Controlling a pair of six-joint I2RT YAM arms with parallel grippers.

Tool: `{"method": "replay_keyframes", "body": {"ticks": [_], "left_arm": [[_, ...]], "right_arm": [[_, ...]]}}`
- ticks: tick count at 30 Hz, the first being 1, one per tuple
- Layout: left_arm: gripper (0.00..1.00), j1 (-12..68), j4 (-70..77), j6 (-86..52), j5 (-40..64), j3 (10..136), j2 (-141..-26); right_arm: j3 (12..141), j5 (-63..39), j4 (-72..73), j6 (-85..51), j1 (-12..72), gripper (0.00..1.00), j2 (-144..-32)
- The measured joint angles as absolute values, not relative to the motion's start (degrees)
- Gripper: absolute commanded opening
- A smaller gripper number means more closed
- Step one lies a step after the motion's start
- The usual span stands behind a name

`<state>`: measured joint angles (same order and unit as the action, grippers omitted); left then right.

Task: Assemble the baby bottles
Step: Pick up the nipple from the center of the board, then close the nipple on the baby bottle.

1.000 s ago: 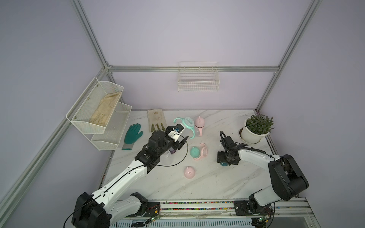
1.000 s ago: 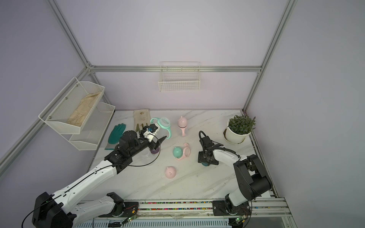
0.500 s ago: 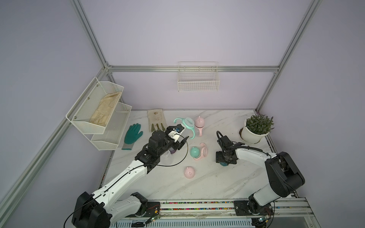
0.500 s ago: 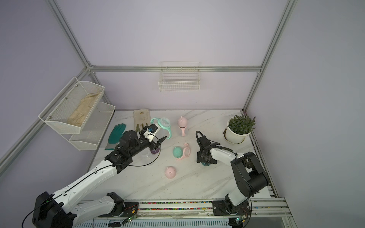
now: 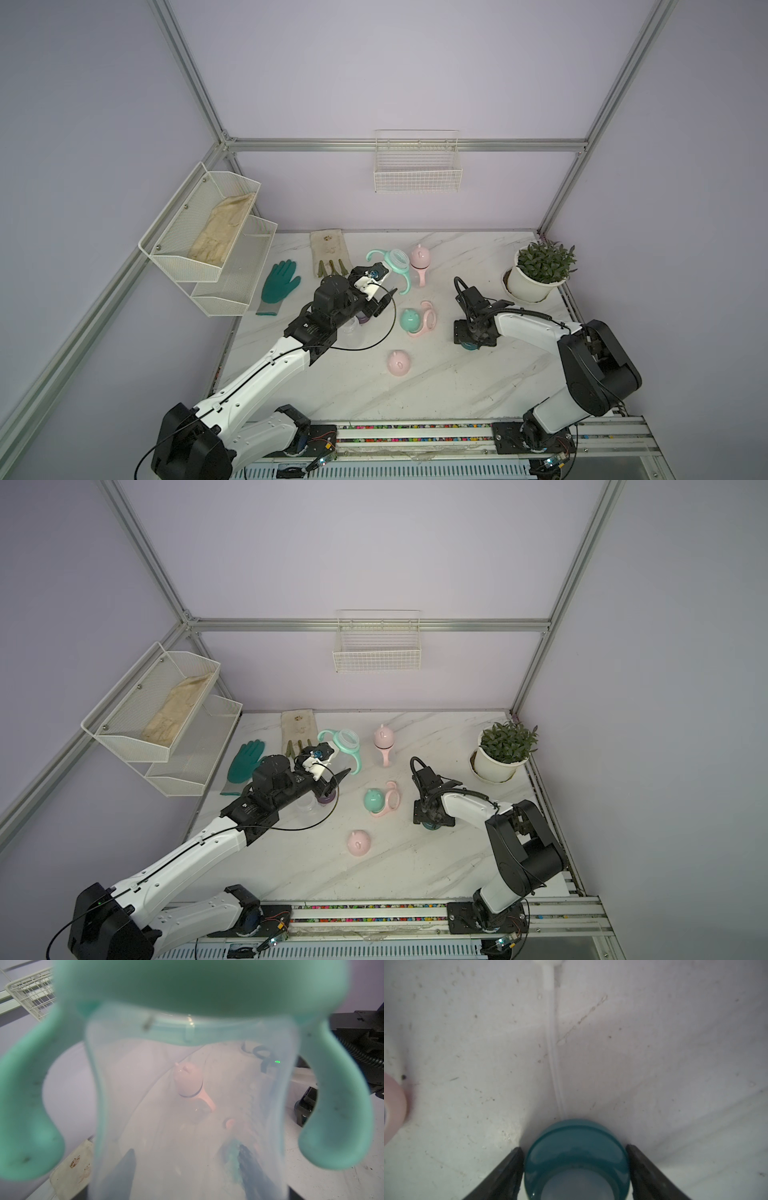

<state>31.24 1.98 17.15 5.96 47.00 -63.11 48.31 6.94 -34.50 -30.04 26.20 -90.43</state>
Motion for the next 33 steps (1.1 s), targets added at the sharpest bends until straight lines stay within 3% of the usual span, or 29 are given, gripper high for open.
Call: {"method": "replay_keyframes", "body": {"ticks": [6, 13, 21, 33], "left_arm": [[0.00, 31.2, 2.0, 17.1, 6.0, 47.0, -63.1], [0.00, 31.2, 2.2, 17.2, 6.0, 47.0, -64.6], [0.00, 31.2, 2.6, 17.6, 5.8, 47.0, -66.2], [0.00, 31.2, 5.1, 18.3, 11.4, 40.7, -64.3]], "right_arm": [[47.8, 6.9, -34.6, -30.2, 26.4, 0.55, -89.8], [49.5, 5.0, -40.7, -30.0, 26.5, 0.49, -87.7], [67.6, 3.3, -45.8, -25.9, 26.5, 0.49, -81.8], [94.8, -1.5, -54.2, -17.6, 26.5, 0.49, -83.0]]}}
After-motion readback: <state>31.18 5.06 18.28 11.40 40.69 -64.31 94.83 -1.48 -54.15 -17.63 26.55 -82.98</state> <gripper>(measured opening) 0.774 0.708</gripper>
